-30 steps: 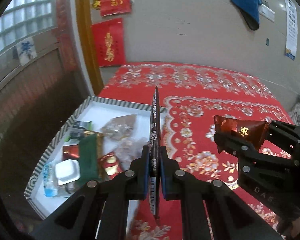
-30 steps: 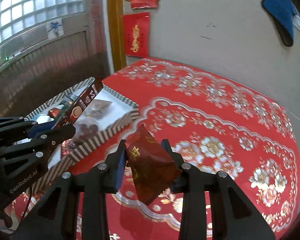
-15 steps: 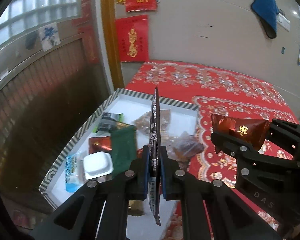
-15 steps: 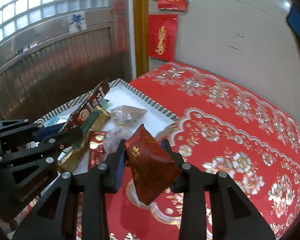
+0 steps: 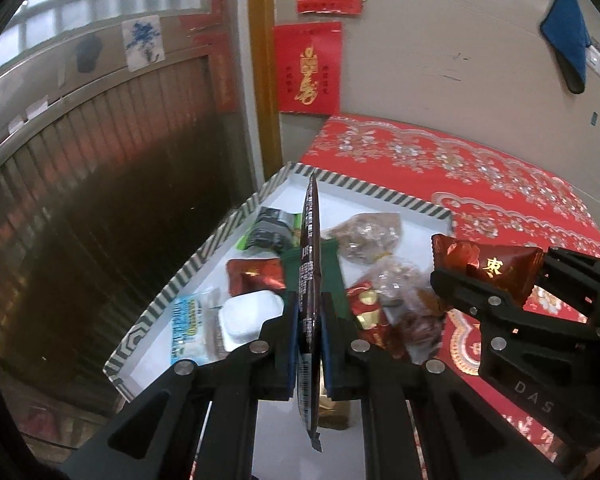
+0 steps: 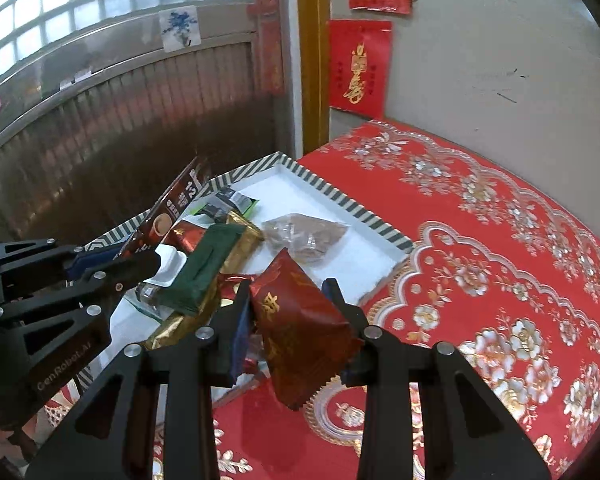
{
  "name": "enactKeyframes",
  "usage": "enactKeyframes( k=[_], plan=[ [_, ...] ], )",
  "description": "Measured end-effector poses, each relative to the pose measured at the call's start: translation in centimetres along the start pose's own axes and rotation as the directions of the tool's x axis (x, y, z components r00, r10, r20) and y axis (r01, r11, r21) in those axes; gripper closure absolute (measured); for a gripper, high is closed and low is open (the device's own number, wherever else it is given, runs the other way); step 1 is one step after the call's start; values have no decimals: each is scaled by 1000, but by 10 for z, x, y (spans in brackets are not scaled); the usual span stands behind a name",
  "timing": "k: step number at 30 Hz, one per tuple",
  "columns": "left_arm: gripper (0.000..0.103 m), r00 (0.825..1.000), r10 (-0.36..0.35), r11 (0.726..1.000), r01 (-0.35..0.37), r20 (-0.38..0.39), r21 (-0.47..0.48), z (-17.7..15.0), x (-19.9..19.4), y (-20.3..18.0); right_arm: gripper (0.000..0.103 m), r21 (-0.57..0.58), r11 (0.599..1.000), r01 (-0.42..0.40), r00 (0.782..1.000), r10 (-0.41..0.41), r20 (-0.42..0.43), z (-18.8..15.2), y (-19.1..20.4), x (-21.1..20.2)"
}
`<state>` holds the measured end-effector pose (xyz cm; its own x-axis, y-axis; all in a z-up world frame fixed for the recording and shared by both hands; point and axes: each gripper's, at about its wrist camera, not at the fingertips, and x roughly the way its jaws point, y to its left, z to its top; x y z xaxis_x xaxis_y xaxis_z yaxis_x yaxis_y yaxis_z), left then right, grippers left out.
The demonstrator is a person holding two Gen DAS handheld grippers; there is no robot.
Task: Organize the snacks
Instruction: 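Carry the chocolate bar and red candy over the white tray, then lower the chocolate bar with left tool while right lowers red candy, release both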
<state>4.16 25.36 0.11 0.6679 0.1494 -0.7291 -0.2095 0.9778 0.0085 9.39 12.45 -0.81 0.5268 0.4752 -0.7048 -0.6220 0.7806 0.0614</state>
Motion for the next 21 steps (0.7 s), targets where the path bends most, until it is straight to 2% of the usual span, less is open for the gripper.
enactKeyframes(
  k=[8, 21],
  plan=[
    [94, 999, 29, 999, -29, -19, -41, -1, 16, 26, 71, -3, 1000, -29, 999, 29, -33, 9, 12, 28],
    [94, 997, 66, 996, -68, -41, -53, -10, 36, 35, 71, 0, 999, -43, 997, 43, -69, 13, 22, 64]
  ],
)
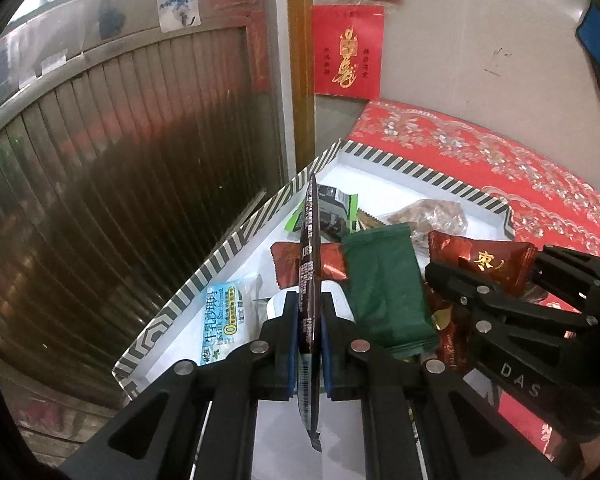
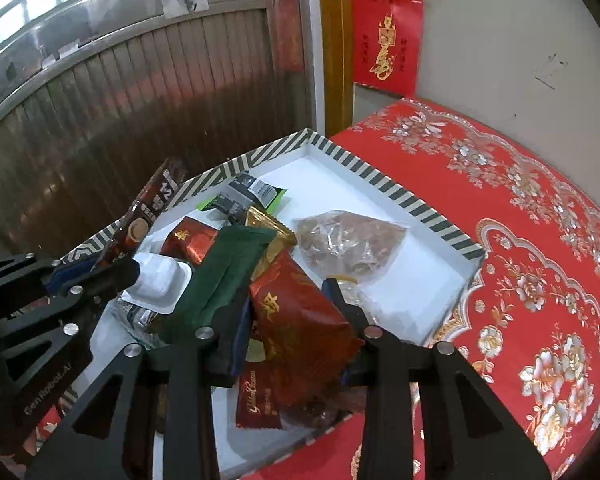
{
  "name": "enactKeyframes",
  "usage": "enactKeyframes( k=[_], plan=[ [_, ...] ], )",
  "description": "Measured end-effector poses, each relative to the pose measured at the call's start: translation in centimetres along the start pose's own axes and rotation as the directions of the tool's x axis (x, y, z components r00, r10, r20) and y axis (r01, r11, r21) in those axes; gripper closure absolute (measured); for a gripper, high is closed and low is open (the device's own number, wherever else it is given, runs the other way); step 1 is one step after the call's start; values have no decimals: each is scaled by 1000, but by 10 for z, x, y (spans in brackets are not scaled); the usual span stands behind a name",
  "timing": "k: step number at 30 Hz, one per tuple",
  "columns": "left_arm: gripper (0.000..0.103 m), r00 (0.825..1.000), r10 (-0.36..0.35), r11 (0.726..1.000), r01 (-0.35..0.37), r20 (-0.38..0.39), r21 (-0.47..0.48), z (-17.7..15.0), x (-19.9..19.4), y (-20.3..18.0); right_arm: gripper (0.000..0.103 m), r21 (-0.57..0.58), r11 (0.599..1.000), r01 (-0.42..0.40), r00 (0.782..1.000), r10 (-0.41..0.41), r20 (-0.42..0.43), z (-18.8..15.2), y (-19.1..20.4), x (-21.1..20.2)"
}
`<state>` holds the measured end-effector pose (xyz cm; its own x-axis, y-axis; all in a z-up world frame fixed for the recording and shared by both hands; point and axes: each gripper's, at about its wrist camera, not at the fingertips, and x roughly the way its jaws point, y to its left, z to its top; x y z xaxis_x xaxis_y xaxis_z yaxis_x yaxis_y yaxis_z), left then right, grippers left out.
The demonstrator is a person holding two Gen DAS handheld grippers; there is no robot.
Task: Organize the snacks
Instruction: 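Lower the chocolate bar with left tool while right lowers red candy, release both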
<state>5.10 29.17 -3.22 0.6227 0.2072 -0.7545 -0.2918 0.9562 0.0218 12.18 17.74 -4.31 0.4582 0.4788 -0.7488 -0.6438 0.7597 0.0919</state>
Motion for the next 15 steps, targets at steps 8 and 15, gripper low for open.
enactKeyframes(
  k=[8, 15],
  plan=[
    [94, 1000, 25, 1000, -25, 8, -16, -5, 3, -1, 70, -2, 1000, -19, 1000, 19, 13, -4, 6, 2],
    [82, 998, 61, 998, -61, 32, -31, -10, 0, 1, 52, 35, 992, -121, 992, 120, 42, -7, 1, -6]
  ],
)
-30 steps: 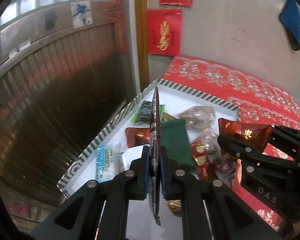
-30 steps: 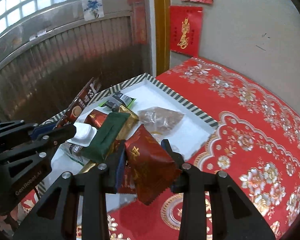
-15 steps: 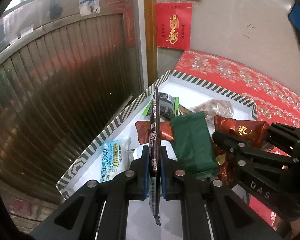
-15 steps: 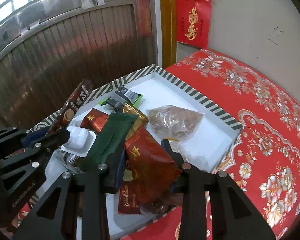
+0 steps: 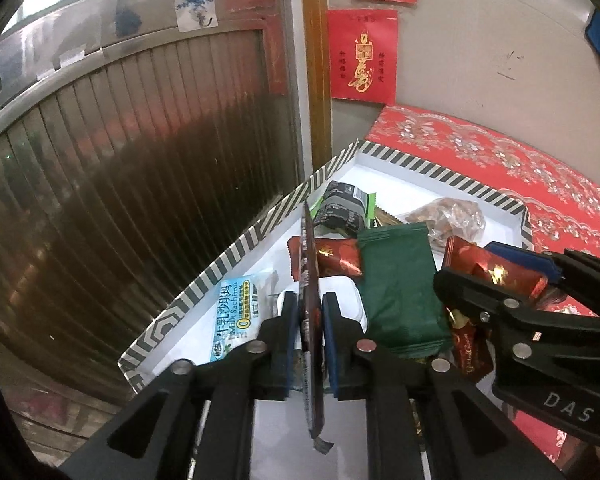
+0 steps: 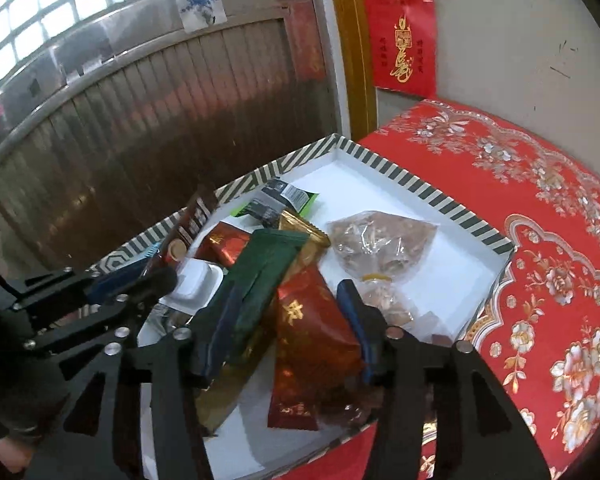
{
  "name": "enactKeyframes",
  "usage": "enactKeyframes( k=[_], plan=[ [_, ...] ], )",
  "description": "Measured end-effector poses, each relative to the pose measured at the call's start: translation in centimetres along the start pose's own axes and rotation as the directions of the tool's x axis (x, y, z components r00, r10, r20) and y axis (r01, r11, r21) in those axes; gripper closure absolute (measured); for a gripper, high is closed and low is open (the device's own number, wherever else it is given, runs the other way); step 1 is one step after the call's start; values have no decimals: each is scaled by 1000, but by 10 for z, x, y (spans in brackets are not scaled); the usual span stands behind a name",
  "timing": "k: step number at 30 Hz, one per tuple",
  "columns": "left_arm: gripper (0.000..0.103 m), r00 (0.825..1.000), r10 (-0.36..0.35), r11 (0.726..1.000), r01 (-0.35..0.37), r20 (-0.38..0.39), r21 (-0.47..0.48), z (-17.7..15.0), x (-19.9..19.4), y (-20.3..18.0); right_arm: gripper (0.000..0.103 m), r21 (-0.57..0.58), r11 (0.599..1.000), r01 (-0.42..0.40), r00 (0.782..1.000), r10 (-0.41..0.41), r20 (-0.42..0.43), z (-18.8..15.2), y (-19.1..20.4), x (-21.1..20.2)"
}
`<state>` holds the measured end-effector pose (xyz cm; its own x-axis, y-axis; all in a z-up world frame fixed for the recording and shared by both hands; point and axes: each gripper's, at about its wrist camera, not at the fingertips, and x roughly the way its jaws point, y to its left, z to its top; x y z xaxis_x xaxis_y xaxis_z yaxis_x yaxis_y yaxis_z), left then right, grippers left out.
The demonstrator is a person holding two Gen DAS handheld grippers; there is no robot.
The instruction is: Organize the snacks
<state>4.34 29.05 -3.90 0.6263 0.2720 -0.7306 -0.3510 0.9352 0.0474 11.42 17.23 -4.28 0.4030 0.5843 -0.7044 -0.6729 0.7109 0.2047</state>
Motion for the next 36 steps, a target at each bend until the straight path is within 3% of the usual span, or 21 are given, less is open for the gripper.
enactKeyframes(
  k=[4, 7, 8, 9, 11, 14, 22, 29, 36],
  plan=[
    [44, 999, 31, 999, -29, 44, -37, -3, -9, 4, 51, 7, 1000, 6, 1000, -6, 15, -2, 3, -8],
    [20, 995, 48, 997, -42, 83, -69, -5, -19, 7, 41, 12, 999, 50, 998, -51, 38, -5, 3, -20],
    [18, 994, 52, 996, -45, 94, -81, -7, -23, 7, 37, 17, 997, 75, 996, -76, 54, -7, 3, -27],
    [17, 993, 56, 995, -47, 104, -89, -8, -27, 6, 34, 22, 996, 82, 994, -83, 65, -9, 1, -31],
    [17, 990, 77, 994, -67, 121, -86, -13, -36, 2, 17, 40, 992, 117, 989, -120, 88, -14, -1, -44],
    [16, 986, 102, 993, -93, 135, -72, -19, -47, -6, 17, 50, 984, 172, 978, -177, 110, -26, 0, -60],
    [16, 976, 79, 994, -62, 204, -92, -41, -80, -10, 17, 87, 967, 238, 955, -249, 162, -62, 1, -95],
    [15, 974, 36, 995, -15, 222, -96, -52, -98, -8, 17, 93, 962, 258, 941, -272, 199, -73, 10, -107],
    [15, 973, 64, 997, -55, 223, -46, -57, -105, -16, 17, 115, 963, 242, 943, -262, 207, -78, 5, -114]
  ],
)
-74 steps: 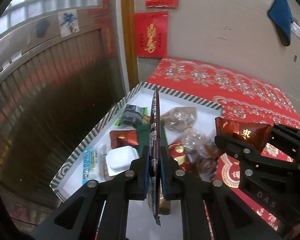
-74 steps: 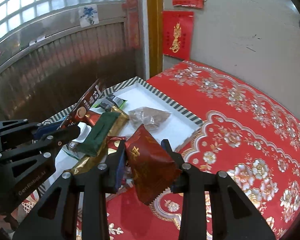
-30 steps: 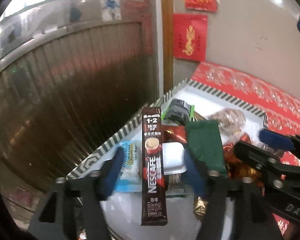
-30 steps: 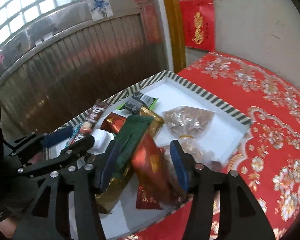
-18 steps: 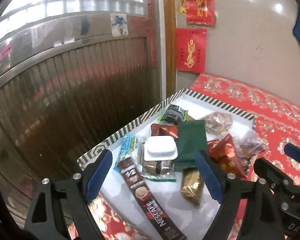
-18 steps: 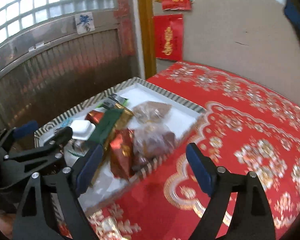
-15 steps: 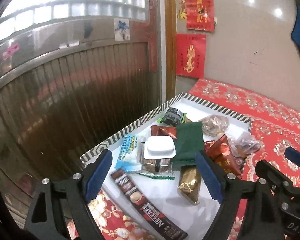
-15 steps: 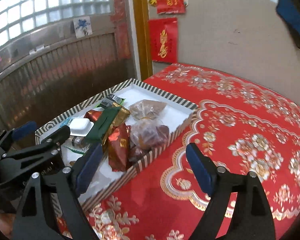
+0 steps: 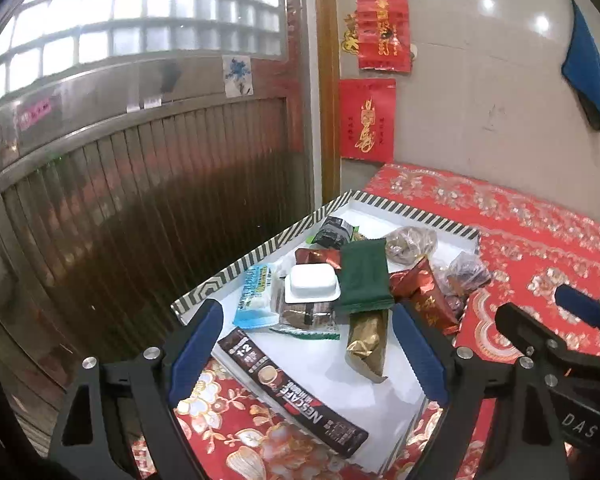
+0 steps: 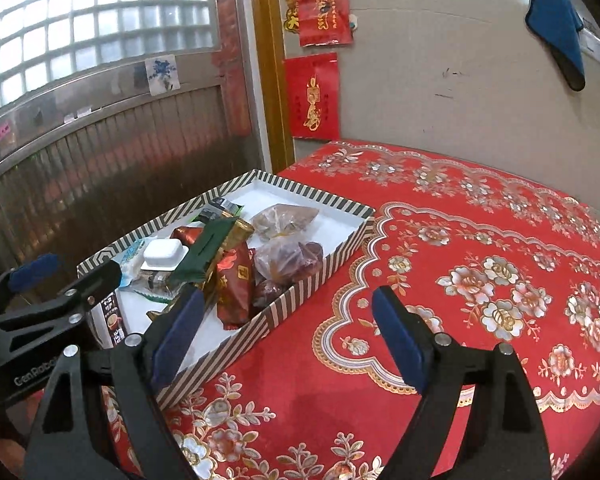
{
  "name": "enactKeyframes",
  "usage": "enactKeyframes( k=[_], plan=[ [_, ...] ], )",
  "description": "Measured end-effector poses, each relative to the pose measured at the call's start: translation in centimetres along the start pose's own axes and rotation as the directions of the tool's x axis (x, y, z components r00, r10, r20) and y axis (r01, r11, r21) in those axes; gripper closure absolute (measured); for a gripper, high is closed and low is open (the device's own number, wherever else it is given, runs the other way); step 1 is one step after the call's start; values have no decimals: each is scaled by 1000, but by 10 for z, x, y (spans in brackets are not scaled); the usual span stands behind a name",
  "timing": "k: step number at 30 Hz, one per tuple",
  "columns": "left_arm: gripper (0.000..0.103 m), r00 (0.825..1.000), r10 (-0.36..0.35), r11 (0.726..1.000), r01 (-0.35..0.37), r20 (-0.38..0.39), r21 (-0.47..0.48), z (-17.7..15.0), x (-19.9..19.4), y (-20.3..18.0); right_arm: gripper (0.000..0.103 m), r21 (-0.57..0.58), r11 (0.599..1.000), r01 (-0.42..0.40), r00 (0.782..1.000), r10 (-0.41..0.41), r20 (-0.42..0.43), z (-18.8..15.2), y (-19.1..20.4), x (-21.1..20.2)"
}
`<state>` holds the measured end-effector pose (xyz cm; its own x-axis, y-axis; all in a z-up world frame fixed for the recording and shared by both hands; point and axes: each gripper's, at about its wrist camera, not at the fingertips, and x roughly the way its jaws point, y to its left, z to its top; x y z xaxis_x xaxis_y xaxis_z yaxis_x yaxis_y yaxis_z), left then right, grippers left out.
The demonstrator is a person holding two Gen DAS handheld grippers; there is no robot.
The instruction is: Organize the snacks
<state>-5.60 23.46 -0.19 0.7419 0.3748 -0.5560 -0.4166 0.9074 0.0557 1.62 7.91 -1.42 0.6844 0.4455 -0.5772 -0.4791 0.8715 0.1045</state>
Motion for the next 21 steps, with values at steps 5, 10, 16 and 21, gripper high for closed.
enactKeyframes(
  k=[5, 10, 16, 21],
  plan=[
    [14, 1000, -7, 1000, 7, -15, 15, 0, 3, 1, 17, 5, 1000, -5, 1000, 5, -9, -2, -3, 2],
    [15, 1000, -24, 1000, 24, -5, 0, 1, 4, 5, 17, 6, 1000, -10, 1000, 10, -18, -2, -3, 6],
    [15, 1000, -27, 999, 27, 5, 19, 2, 3, 3, 17, -10, 1000, -7, 1000, 7, -18, -3, 1, 9],
    [15, 999, -41, 999, 41, -8, 7, 2, 6, 4, 17, 0, 1000, -11, 1000, 11, -25, -4, 0, 11]
  ],
)
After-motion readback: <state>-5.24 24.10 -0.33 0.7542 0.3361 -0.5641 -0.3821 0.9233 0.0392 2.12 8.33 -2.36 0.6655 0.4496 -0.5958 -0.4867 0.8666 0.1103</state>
